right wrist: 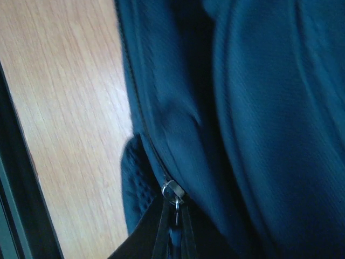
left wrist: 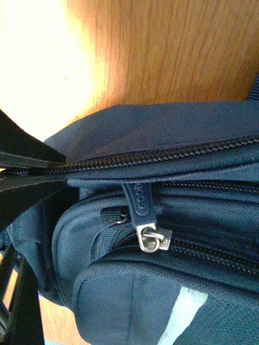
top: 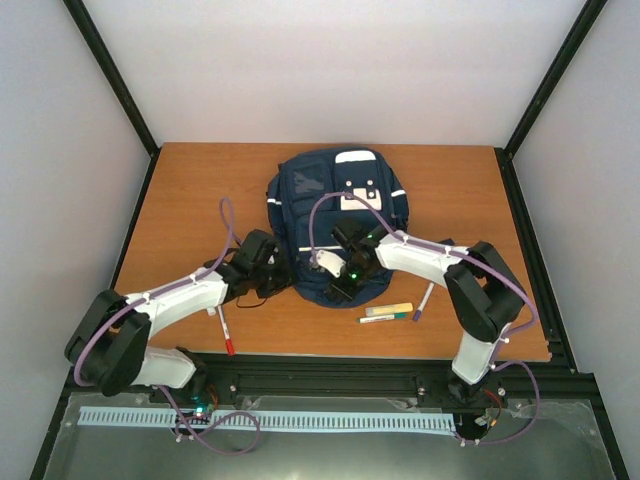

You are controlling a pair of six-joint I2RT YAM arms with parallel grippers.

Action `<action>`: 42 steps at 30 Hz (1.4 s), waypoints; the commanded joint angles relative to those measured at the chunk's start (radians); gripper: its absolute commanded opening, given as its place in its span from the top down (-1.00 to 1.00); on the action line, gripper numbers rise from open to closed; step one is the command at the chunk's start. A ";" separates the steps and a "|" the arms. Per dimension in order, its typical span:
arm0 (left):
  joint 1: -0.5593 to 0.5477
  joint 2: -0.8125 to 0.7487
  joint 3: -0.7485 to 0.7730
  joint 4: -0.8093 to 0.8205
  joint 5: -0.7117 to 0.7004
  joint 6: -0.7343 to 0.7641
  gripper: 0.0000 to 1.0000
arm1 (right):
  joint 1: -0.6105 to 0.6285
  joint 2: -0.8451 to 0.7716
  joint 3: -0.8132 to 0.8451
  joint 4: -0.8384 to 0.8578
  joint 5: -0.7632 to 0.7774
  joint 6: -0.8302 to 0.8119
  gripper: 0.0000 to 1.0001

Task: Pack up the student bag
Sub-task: Zip the student bag at the center of the board.

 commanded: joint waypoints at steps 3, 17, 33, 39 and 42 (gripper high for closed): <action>0.003 -0.056 -0.019 -0.061 -0.057 0.038 0.98 | -0.095 -0.048 -0.043 -0.162 0.095 -0.039 0.94; 0.014 -0.036 -0.041 -0.039 -0.073 0.051 0.99 | -0.208 -0.170 -0.092 -0.293 0.112 -0.121 0.94; 0.014 -0.078 0.044 -0.033 -0.123 0.161 0.98 | -0.080 0.014 0.222 -0.399 0.020 -0.053 0.94; 0.016 -0.093 0.078 -0.060 -0.167 0.208 0.98 | -0.077 0.061 0.357 -0.520 0.155 -0.120 0.95; 0.016 -0.082 0.077 -0.044 -0.162 0.202 0.99 | -0.070 0.074 0.408 -0.531 0.150 -0.115 0.94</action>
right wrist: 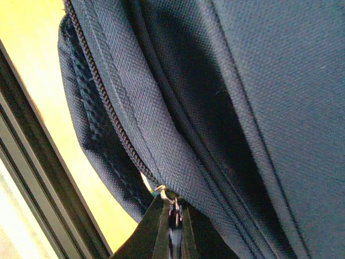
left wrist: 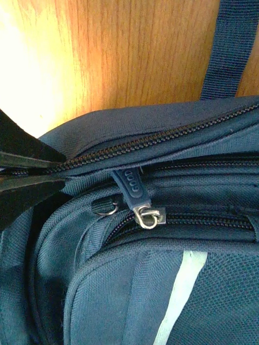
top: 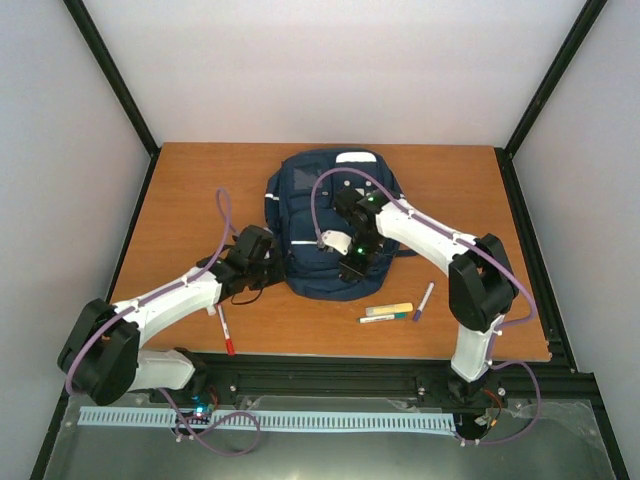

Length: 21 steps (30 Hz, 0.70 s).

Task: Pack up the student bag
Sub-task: Zip the student bag at the center of the board.

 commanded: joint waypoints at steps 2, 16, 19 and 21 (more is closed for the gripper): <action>0.003 -0.010 0.051 0.027 -0.032 0.034 0.98 | 0.032 0.021 0.089 -0.060 0.098 -0.024 0.94; 0.096 -0.059 -0.018 -0.028 -0.049 0.049 0.98 | -0.133 -0.123 -0.264 -0.021 0.220 -0.123 0.94; 0.118 -0.070 -0.040 -0.030 -0.047 0.054 0.98 | -0.206 -0.143 -0.324 0.000 0.235 -0.148 0.94; 0.125 -0.073 -0.049 -0.027 -0.046 0.057 0.98 | -0.260 -0.150 -0.348 0.015 0.247 -0.163 0.94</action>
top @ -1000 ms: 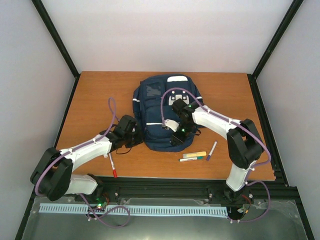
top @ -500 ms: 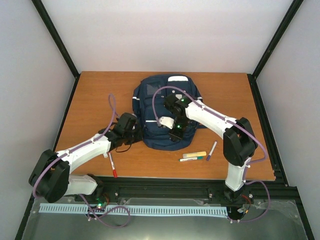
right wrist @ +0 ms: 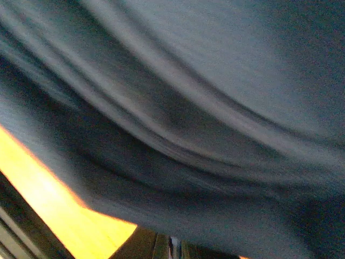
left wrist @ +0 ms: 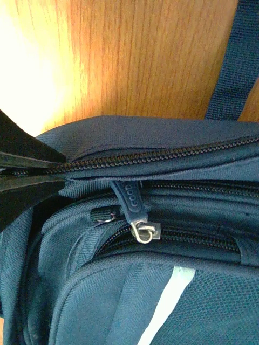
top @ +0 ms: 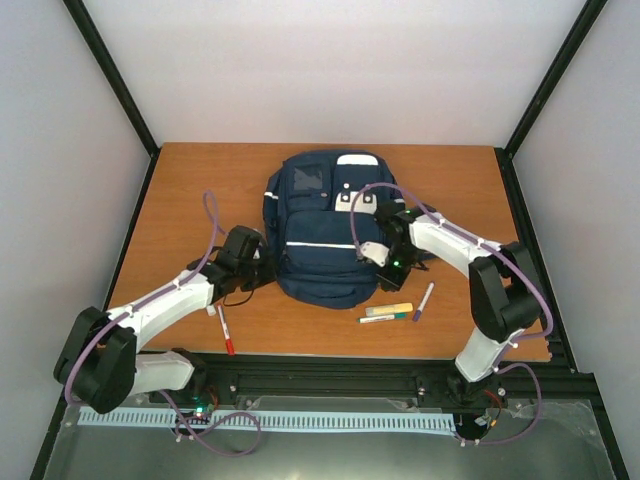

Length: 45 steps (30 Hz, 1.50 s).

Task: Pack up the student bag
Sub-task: Zip the student bag at the center of the board.

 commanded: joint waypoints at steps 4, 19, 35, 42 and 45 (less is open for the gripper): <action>0.050 -0.028 -0.024 -0.006 -0.073 0.039 0.98 | -0.184 -0.025 -0.071 0.003 0.154 -0.078 0.95; 0.049 -0.003 -0.051 0.060 -0.010 0.022 0.99 | -0.364 0.121 0.050 0.401 0.255 -0.138 0.94; 0.052 0.061 0.003 0.070 -0.048 0.046 0.99 | -0.405 0.249 0.186 0.468 0.197 -0.130 0.94; 0.050 -0.010 0.050 -0.008 0.019 0.037 -0.16 | -0.337 0.102 0.059 0.419 0.111 -0.119 0.95; 0.022 -0.060 0.050 -0.037 0.047 0.015 -0.27 | -0.280 0.017 -0.020 0.419 0.103 -0.102 0.95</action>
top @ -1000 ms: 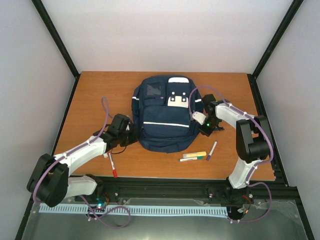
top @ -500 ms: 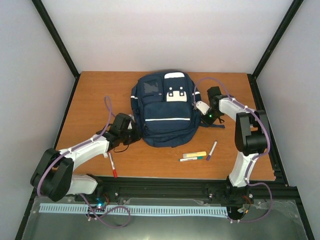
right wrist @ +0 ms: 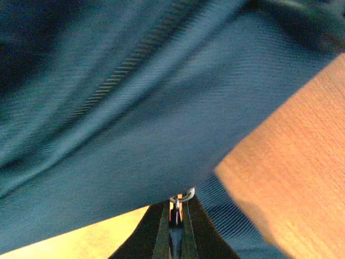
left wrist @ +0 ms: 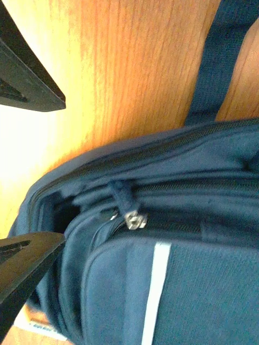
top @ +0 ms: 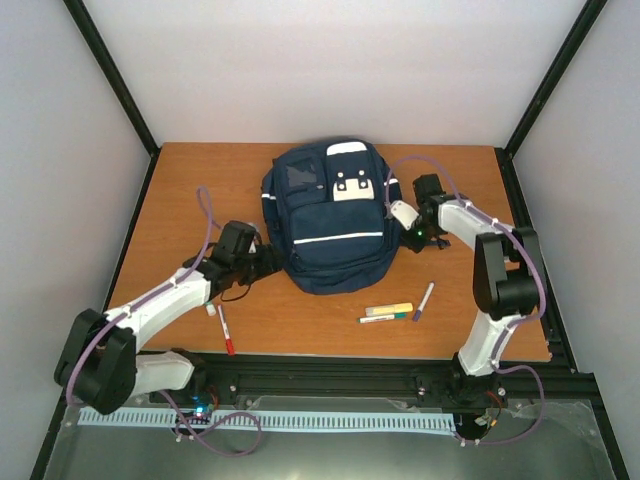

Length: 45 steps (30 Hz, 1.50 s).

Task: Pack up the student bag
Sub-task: Zip the student bag at the center of the board.

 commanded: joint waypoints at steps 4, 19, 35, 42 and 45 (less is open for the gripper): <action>-0.084 -0.098 0.018 -0.054 0.062 -0.089 -0.28 | 0.153 -0.203 -0.127 -0.028 0.007 0.059 0.94; -0.193 0.114 0.035 0.081 0.024 -0.159 -0.20 | 0.299 -0.211 -0.124 -0.076 -0.046 0.141 0.94; -0.193 0.158 0.017 0.075 -0.089 -0.140 0.98 | 0.128 -0.133 -0.070 -0.111 0.007 0.066 0.94; -0.192 0.149 -0.013 0.095 -0.084 -0.152 0.98 | 0.052 -0.005 0.029 -0.067 0.048 0.050 0.95; -0.193 0.144 -0.016 0.094 -0.085 -0.150 0.98 | 0.043 0.013 0.047 -0.002 0.085 0.072 0.94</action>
